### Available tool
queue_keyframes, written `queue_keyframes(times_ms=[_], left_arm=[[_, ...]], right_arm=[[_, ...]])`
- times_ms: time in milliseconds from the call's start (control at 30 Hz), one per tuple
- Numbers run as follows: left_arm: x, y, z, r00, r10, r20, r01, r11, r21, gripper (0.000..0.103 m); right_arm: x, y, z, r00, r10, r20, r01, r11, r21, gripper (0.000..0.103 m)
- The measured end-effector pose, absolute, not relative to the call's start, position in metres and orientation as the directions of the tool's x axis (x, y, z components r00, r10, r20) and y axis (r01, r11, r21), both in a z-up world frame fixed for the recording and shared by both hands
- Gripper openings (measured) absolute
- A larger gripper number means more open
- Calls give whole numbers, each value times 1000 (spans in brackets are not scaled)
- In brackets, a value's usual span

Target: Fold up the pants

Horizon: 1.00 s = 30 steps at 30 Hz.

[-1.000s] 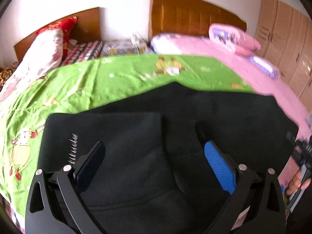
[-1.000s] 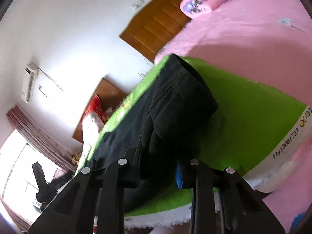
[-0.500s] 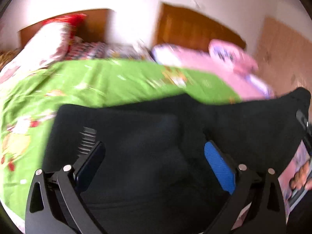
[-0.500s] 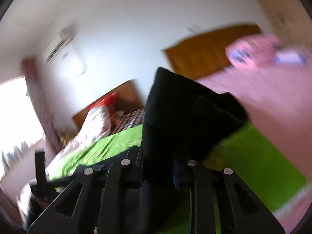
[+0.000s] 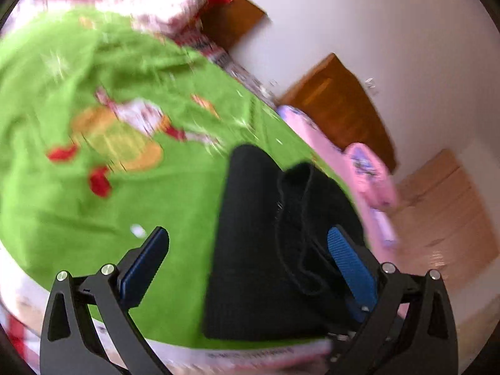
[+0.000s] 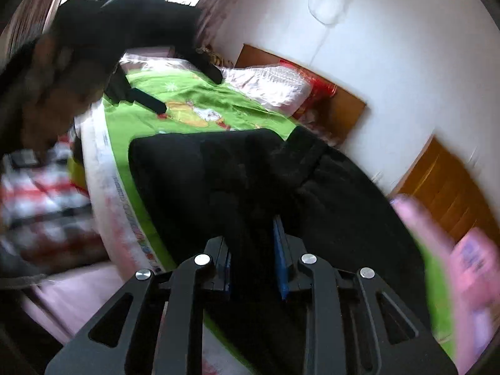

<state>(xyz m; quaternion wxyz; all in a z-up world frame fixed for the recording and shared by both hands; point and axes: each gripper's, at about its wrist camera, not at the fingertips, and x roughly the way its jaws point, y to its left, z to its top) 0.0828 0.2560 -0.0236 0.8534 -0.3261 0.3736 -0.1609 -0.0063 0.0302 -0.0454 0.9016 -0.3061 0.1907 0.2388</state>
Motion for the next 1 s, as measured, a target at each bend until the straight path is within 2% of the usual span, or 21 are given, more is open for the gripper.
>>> queue_keyframes(times_ms=[100,167,267,367,433,533,633,733,767,800,833,867,900,933,1000], left_arm=[[92,240,-24,588,-659,-469,99,634,-767,101],[102,218,-19,507,-713,-485,143,625,-768,101],[117,190,-15,423,-715,-556,154,662,-734,102],[132,178,-18,326,-788,-522,128,584,-802,101],[134,171,-11,334,-772,-542,130,607,-784,101],[134,153,1,297,-798,-524,179,586,-790,101],[147,131,-4,233,-773,-591,187,632,-752,101],[167,99,-26,138,-770,-623,173,638,-751,99],[169,91,-28,154,-725,-671,174,689,-704,89],[171,87,-31,167,-689,-705,166,724,-669,80],[171,83,-34,186,-644,-742,155,765,-625,63],[169,84,-36,208,-625,-752,155,780,-606,53],[169,88,-36,220,-628,-747,149,778,-610,49],[169,95,-39,223,-650,-727,133,759,-638,44],[172,107,-45,216,-698,-682,112,712,-693,40]], right_arm=[[-12,23,-41,828,321,-460,-532,709,-463,23],[-20,23,-39,852,318,-416,-505,710,-491,22],[-24,21,-34,869,315,-382,-482,716,-506,21],[-28,19,-31,874,319,-367,-476,718,-509,21],[-24,29,-29,876,321,-359,-473,717,-512,20],[-32,33,-27,877,329,-350,-472,721,-508,20],[-37,36,-27,877,335,-344,-474,721,-506,20],[-34,40,-33,863,326,-387,-495,702,-512,21],[-30,39,-35,847,320,-424,-514,693,-505,23],[-30,38,-35,835,333,-438,-533,685,-497,32],[-33,33,-32,824,358,-439,-552,680,-482,42],[-37,26,-27,826,372,-425,-551,693,-465,48],[-40,19,-21,826,384,-413,-551,707,-444,64],[-45,3,-12,827,411,-383,-549,733,-400,75],[-53,-33,2,846,421,-327,-516,802,-302,81]])
